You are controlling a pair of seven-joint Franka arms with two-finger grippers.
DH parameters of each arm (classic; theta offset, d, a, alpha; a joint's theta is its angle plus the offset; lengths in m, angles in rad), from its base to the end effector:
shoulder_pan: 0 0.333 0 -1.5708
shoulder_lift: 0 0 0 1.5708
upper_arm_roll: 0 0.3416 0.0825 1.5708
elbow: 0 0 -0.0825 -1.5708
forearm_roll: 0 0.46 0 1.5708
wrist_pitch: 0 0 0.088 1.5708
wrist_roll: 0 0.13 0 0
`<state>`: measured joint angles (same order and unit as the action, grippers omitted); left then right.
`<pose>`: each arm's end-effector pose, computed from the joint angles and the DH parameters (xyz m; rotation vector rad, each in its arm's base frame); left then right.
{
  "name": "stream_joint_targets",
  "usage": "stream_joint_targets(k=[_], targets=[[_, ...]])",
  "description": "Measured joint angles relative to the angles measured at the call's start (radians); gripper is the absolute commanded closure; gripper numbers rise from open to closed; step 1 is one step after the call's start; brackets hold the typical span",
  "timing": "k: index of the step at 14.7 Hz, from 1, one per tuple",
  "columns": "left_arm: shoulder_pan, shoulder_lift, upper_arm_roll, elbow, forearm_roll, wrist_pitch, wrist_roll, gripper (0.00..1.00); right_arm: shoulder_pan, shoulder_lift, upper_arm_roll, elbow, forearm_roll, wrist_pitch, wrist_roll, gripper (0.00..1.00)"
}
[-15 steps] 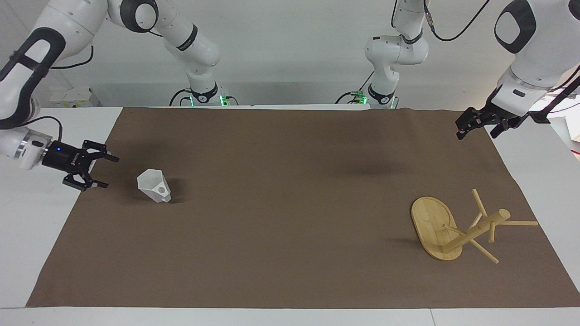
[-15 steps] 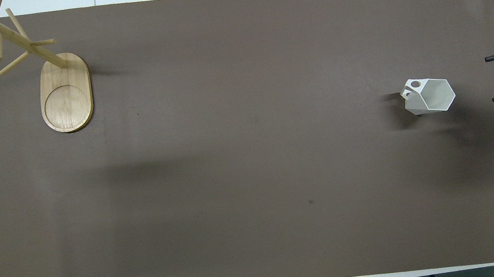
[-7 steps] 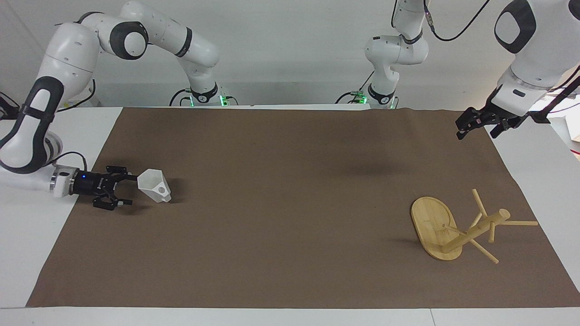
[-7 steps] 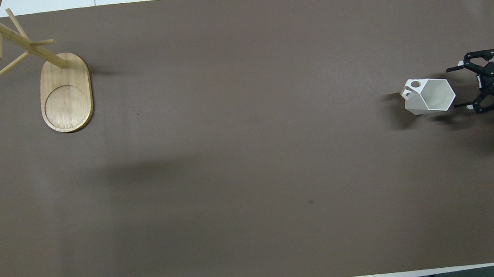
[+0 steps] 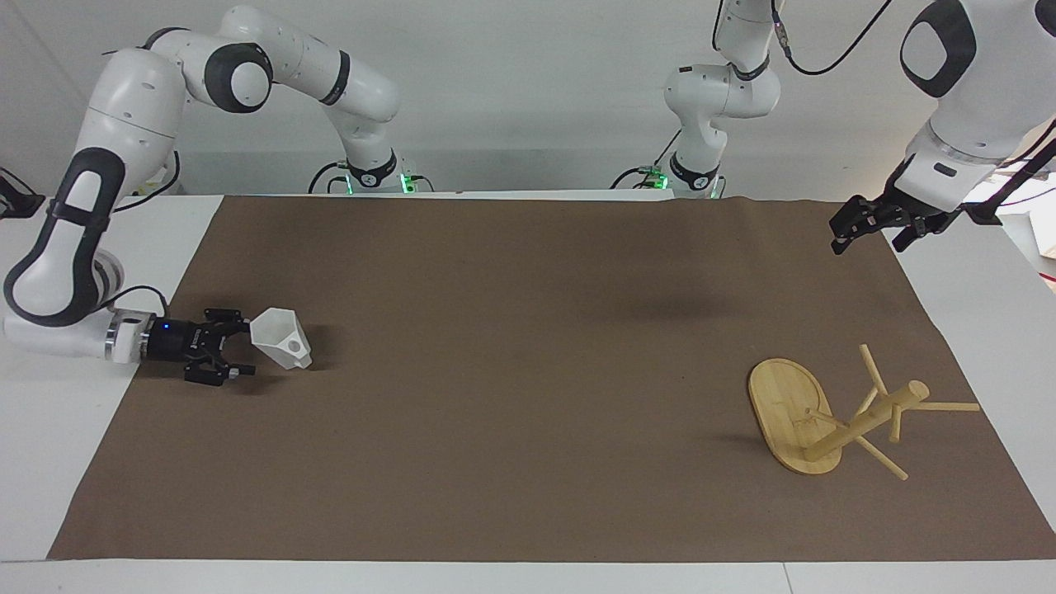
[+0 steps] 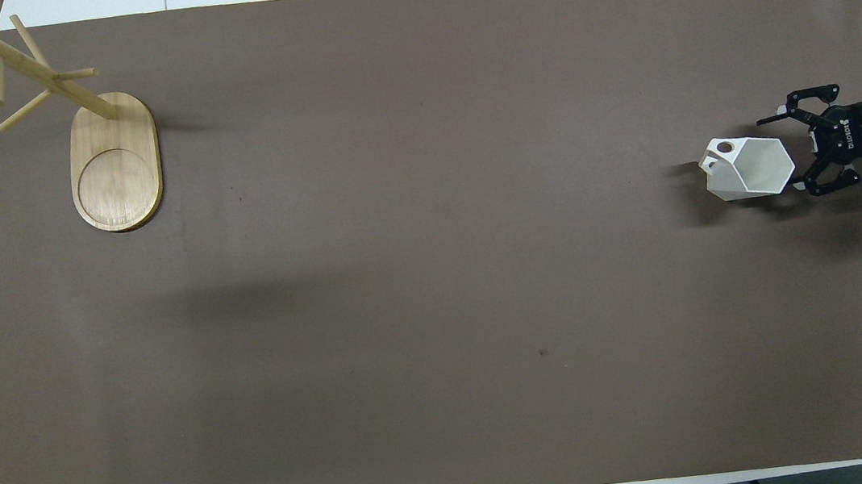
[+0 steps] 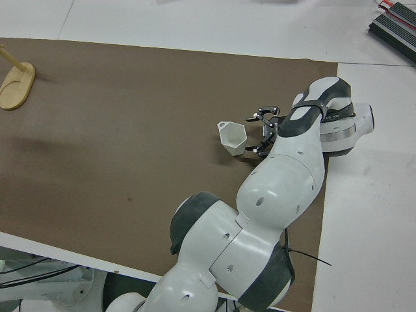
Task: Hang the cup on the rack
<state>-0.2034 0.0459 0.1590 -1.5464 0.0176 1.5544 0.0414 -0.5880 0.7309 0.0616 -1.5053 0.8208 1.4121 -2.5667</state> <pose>0.6420 -0.0283 0.6102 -3.1132 0.1337 0.0581 0.6517 -0.2645 0.2010 -1.3289 -1.6811 -1.0169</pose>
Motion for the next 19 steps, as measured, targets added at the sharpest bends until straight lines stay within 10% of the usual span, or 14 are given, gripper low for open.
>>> stream_joint_targets(k=[16, 19], targets=[[0.000, 0.000, -0.001, -0.004, 0.000, -0.008, -0.001, 0.00, 0.091, -0.003, -0.001, -0.081, 0.000, 0.005, -0.071, 0.00], [-0.002, -0.001, -0.006, -0.006, 0.000, -0.015, -0.001, 0.00, 0.091, -0.005, -0.001, -0.093, 0.000, 0.009, -0.071, 0.25]])
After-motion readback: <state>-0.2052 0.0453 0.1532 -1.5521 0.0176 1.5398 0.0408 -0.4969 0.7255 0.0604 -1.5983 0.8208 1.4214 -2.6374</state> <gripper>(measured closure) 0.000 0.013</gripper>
